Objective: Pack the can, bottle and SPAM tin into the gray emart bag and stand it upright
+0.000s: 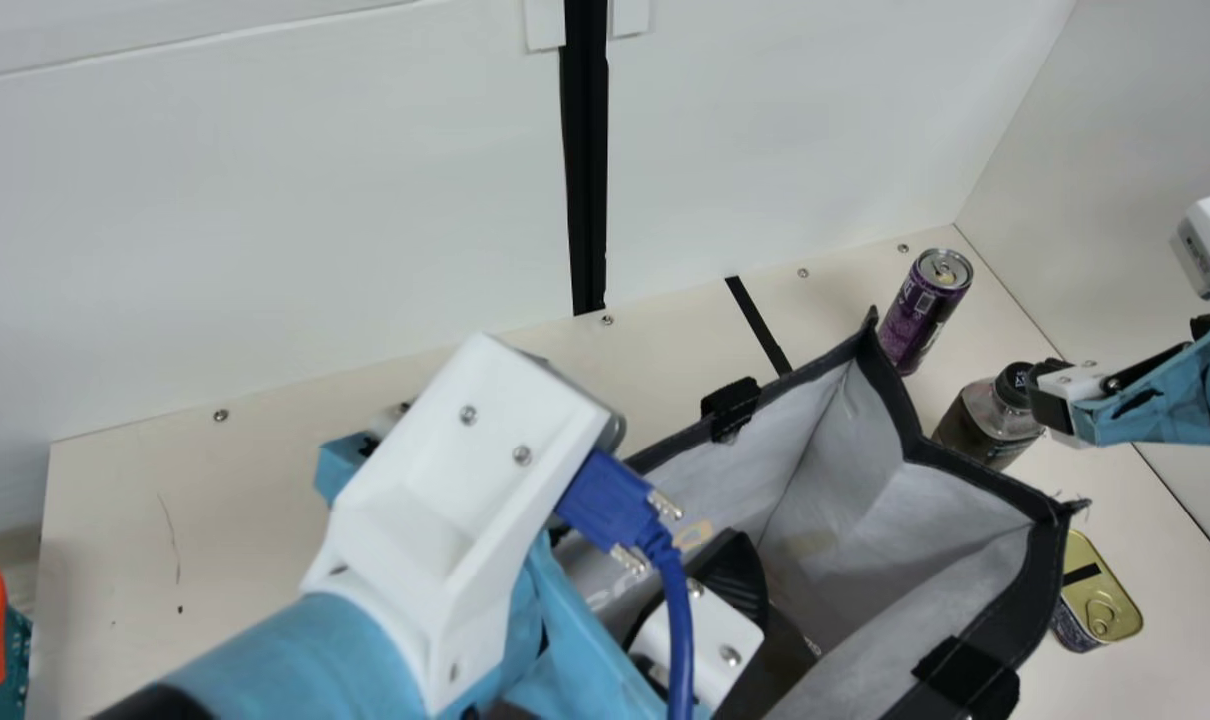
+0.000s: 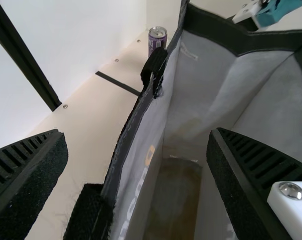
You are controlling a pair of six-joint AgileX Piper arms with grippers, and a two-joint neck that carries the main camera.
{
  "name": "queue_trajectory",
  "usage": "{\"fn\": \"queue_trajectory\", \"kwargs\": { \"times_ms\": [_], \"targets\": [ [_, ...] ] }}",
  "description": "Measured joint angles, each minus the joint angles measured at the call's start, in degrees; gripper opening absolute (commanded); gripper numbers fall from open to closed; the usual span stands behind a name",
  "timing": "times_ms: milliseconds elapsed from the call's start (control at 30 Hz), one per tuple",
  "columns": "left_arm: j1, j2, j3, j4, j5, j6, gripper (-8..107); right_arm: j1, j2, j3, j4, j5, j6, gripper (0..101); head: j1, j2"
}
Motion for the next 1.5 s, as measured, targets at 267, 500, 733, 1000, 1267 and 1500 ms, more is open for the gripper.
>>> {"fn": "queue_trajectory", "kwargs": {
  "times_ms": [267, 500, 733, 1000, 1267, 1500],
  "targets": [
    [1.4, 2.3, 0.6, -1.0, -0.1, 1.3, 90, 0.0, 0.0, 0.0, 0.0, 0.0, 0.0, 95, 0.0, 0.0],
    [1.5, 3.4, 1.1, -1.1, -0.4, 1.5, 77, 0.0, 0.0, 0.0, 0.0, 0.0, 0.0, 95, 0.0, 0.1],
    [1.5, 3.3, 2.3, 0.3, -0.7, 0.9, 30, 0.0, 0.0, 0.0, 0.0, 0.0, 0.0, 95, 0.0, 0.0],
    [1.1, 1.1, 4.9, 4.2, -0.7, -2.5, -8, 0.0, 0.0, 0.0, 0.0, 0.0, 0.0, 95, 0.0, 0.1],
    [0.2, -2.2, 8.1, 11.4, -0.3, -9.0, -8, 0.0, 0.0, 0.0, 0.0, 0.0, 0.0, 95, 0.0, 0.0],
    [-1.1, -5.0, 10.3, 20.0, 0.5, -15.7, -8, 0.0, 0.0, 0.0, 0.0, 0.0, 0.0, 95, 0.0, 0.1]
  ]
}}
